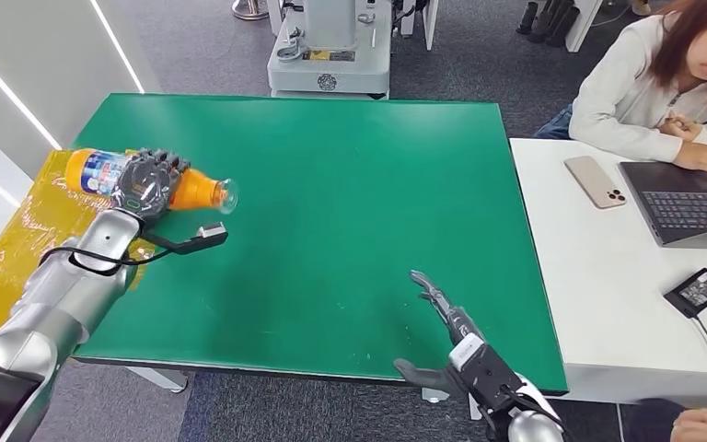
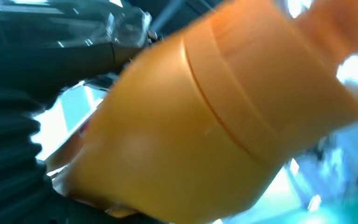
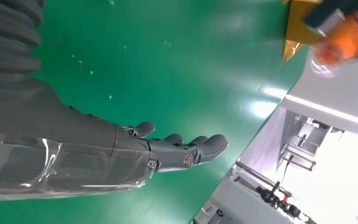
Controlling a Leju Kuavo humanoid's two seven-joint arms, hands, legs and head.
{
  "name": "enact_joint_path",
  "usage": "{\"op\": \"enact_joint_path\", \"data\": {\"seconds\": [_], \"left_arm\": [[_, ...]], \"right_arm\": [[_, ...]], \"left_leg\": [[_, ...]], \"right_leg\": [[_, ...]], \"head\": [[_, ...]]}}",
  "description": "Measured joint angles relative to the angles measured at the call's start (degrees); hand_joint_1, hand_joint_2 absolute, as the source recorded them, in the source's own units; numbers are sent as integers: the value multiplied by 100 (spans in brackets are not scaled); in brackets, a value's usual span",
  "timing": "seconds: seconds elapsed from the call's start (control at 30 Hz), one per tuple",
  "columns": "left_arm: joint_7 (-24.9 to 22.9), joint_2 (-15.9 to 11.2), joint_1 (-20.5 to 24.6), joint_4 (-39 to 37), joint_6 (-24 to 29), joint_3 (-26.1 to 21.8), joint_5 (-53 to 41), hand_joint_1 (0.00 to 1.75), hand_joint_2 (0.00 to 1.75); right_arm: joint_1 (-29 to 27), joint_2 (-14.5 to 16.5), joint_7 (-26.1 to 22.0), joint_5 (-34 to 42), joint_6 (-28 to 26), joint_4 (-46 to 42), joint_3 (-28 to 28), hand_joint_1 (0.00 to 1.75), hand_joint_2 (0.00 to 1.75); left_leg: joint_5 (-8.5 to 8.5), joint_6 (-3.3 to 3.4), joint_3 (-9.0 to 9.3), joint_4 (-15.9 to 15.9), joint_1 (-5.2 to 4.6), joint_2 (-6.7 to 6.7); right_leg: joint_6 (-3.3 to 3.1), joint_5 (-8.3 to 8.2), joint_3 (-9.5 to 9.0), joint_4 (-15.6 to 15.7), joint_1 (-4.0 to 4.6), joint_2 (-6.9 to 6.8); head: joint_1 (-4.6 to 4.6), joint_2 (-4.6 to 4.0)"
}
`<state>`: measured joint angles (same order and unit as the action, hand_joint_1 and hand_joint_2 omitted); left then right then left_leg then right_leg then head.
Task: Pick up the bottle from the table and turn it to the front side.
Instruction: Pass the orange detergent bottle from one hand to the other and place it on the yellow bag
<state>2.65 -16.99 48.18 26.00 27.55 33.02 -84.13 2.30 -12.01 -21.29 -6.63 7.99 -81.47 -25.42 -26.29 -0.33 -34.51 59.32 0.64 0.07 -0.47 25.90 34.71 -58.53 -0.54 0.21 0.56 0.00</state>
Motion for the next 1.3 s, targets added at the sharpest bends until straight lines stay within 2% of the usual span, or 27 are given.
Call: {"op": "enact_joint_path", "data": {"seconds": [0.27,0.47,0.63,0.77,1.03,1.3], "left_arm": [[475,-236,-302,-531,-1069,224,-165,175,175],[631,-291,-423,-693,-1192,224,-138,175,175],[704,-299,-426,-745,-1039,224,-188,164,175],[694,-280,-426,-774,-848,224,-199,0,175],[786,-113,-470,-786,-2,117,38,0,175],[1152,387,-677,-779,502,-377,459,0,175]], "right_arm": [[-313,-1,-53,-96,46,-143,201,0,175],[-544,-1,-40,-160,35,-364,308,0,175],[-572,2,11,-211,81,-464,328,0,175],[-568,25,38,-275,133,-493,328,0,175],[-577,98,108,-427,175,-578,328,0,175],[-518,209,216,-481,255,-602,362,0,175]], "left_leg": [[0,-1,-4,-1,1,-5],[0,-1,-9,-1,1,-5],[0,0,-9,0,0,-5],[0,0,-8,0,0,-5],[0,0,-9,0,0,-5],[0,0,-9,1,-1,-7]], "right_leg": [[-1,1,4,0,1,-7],[-1,1,7,1,0,-7],[0,1,6,1,0,-7],[0,0,7,1,0,-8],[-1,1,9,1,0,-8],[0,0,7,3,0,-11]], "head": [[1,0],[0,0],[0,0],[0,0],[1,0],[-1,0]]}}
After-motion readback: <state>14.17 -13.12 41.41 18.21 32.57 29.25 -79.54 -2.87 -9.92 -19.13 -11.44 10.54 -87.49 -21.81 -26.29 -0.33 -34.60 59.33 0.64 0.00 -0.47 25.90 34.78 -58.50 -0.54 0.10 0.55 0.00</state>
